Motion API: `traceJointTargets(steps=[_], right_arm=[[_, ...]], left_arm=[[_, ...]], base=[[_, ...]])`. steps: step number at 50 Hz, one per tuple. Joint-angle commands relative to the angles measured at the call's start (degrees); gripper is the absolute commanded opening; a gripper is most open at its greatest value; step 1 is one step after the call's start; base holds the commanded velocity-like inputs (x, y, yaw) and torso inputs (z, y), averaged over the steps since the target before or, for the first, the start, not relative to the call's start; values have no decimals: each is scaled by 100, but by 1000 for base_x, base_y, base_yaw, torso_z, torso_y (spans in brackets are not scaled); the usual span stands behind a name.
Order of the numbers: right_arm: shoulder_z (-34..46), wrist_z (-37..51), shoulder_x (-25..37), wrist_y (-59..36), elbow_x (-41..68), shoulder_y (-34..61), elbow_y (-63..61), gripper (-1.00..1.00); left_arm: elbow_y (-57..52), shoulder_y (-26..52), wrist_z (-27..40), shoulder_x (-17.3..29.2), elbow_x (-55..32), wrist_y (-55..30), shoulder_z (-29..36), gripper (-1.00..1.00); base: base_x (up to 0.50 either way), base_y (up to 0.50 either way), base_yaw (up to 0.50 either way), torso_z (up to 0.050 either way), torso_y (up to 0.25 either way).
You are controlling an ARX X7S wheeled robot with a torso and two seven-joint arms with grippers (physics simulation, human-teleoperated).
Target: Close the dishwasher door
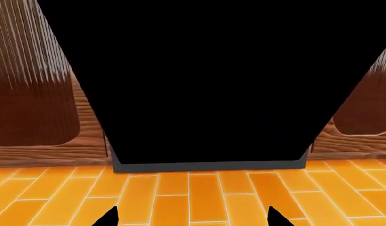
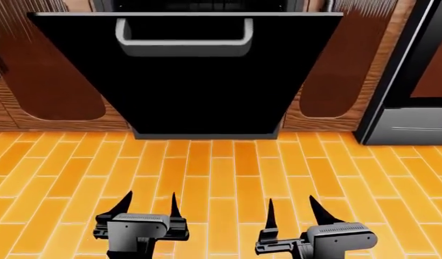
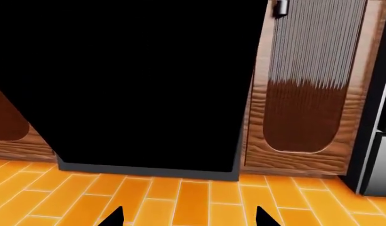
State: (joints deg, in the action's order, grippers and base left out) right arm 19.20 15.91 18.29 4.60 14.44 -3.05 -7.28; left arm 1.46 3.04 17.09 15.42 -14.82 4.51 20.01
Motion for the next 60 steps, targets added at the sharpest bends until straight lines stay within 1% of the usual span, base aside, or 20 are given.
traceJointTargets(steps=[1,39,57,60], right_arm=[[24,-6,23,-15,30,10,-20,100],[58,94,48,4,36,29,-18,100],[50,252,23,24,-56,53,23,100],[64,261,31,99,-115,37,33,100]], left_arm=[[-13,2,28,17,-13,2,15,100],[-2,26,95,60,-42,14,83,100],[-9,41,119,87,-58,11,113,100],[-16,40,126,91,-62,11,117,100]], base=[[406,0,0,0,0],[389,0,0,0,0],[37,0,0,0,0],[0,419,0,0,0]])
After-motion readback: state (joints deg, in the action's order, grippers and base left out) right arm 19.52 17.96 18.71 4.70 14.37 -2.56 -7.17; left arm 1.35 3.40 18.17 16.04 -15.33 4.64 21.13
